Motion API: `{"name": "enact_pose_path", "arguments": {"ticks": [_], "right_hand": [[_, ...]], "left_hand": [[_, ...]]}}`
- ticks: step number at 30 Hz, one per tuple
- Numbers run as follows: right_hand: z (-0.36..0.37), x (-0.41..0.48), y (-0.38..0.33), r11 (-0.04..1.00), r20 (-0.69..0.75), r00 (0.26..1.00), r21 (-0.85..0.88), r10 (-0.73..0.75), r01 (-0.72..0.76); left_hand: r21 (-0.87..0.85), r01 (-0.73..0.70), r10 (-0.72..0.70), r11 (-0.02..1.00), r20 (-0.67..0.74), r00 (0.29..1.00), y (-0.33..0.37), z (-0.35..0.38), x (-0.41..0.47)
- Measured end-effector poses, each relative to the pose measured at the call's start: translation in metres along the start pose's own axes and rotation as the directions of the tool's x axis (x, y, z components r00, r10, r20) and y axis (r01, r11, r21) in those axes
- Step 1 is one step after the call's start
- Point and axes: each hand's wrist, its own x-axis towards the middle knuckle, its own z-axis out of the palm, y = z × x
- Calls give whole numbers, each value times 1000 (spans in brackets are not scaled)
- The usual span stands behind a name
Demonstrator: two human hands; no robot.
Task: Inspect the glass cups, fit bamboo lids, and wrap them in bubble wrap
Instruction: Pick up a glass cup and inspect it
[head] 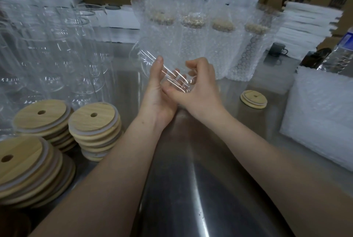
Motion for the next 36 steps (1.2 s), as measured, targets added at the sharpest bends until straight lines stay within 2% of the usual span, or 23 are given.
{"name": "enact_pose_path", "arguments": {"ticks": [4,9,11,14,17,20,22,24,26,28,32,34,36], "right_hand": [[1,-5,-1,968,-40,983,-188,-176,166],[2,-5,0,859,-81,924,-406,-374,312],[2,-3,3,810,-108,889,-471,-446,349],[1,1,7,790,-117,867,-485,-484,375],[-5,5,12,848,-70,906,-389,-418,361],[-14,7,16,934,8,944,-138,-331,329],[-18,7,15,978,4,981,76,-195,194],[-19,8,14,975,43,998,218,-53,43],[-20,11,16,961,140,989,265,42,-78],[-17,13,18,964,200,978,244,55,-104],[-11,12,14,960,91,995,271,51,-74],[-11,14,12,933,72,991,335,114,-131],[-13,17,8,857,141,968,451,207,-249]], "left_hand": [[-13,44,-45,999,-130,990,2,8,-3],[22,74,-73,997,-50,996,1,13,-6],[99,74,-73,992,-16,997,0,14,-8],[163,13,-10,987,-22,1000,-4,12,-5],[156,-39,51,987,-73,996,-6,12,-7],[173,-57,81,983,-134,988,-4,10,-6],[195,-71,103,978,-157,982,-4,7,-3],[202,-81,115,976,-160,980,-5,5,-1],[255,-102,139,962,-130,982,-8,4,2],[349,-131,166,928,-73,983,-13,5,2],[496,-190,259,847,-73,963,-19,12,1],[549,-219,306,807,-72,949,-19,14,0],[561,-248,341,790,-66,938,-17,14,-1]]}}
